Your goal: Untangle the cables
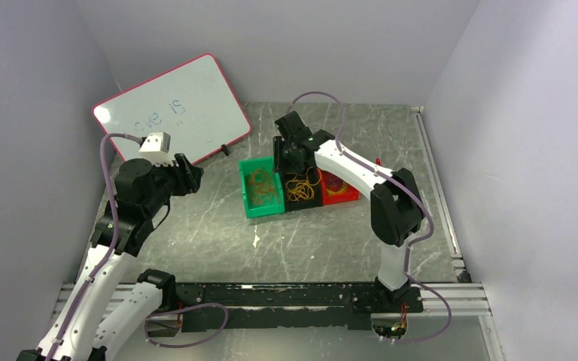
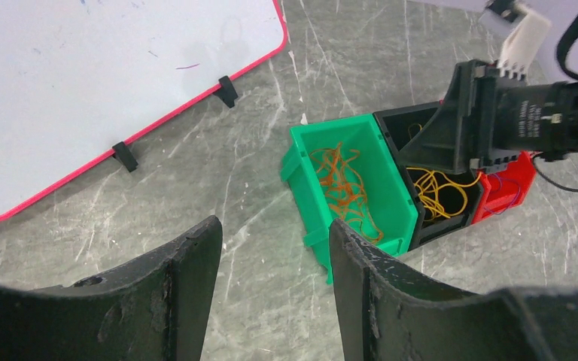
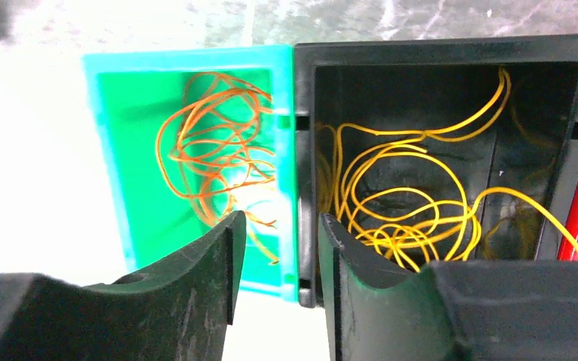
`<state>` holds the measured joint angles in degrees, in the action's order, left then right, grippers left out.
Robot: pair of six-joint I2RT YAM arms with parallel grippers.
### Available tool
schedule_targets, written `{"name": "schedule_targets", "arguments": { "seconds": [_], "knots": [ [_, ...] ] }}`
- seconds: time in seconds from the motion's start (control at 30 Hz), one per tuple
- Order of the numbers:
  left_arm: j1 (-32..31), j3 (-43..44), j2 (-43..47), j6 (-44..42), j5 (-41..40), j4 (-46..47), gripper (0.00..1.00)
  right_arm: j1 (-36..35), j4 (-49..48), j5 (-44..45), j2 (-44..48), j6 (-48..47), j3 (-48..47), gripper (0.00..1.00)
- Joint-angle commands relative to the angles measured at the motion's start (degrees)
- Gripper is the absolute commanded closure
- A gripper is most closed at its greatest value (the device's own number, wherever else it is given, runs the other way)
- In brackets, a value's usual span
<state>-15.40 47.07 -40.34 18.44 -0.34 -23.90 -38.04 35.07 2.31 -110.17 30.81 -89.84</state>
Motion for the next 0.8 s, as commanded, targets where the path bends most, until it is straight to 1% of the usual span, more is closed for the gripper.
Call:
{"name": "schedule_targets", "arguments": {
  "seconds": [0.0,0.17,0.3,0.5,0.63,0.77],
  "knots": [
    [0.6,0.5,0.3,0.2,1.5,1.1,0.41,0.1,-1.2,-2.9,3.4,-1.3,0.2,0.55],
    [0.6,0.8,0.0,0.1,1.4,1.1,0.41,0.2,0.1,-2.3,3.1,-3.1,-1.0,0.53],
    [0.6,0.7,0.1,-0.1,0.8,0.9,0.41,0.5,2.9,1.4,5.6,-6.1,-0.5,0.55],
    [0.7,0.0,-0.4,0.1,1.2,1.2,0.41,1.0,7.8,4.4,10.5,-11.2,5.2,0.55],
    [0.6,-0.8,-1.0,0.9,2.5,2.3,0.41,0.9,7.4,2.9,14.2,-11.8,10.2,0.54],
    [0.6,-1.1,-1.3,1.5,3.0,2.7,0.42,1.0,9.2,1.3,13.9,-12.6,11.5,0.54]
  ]
}}
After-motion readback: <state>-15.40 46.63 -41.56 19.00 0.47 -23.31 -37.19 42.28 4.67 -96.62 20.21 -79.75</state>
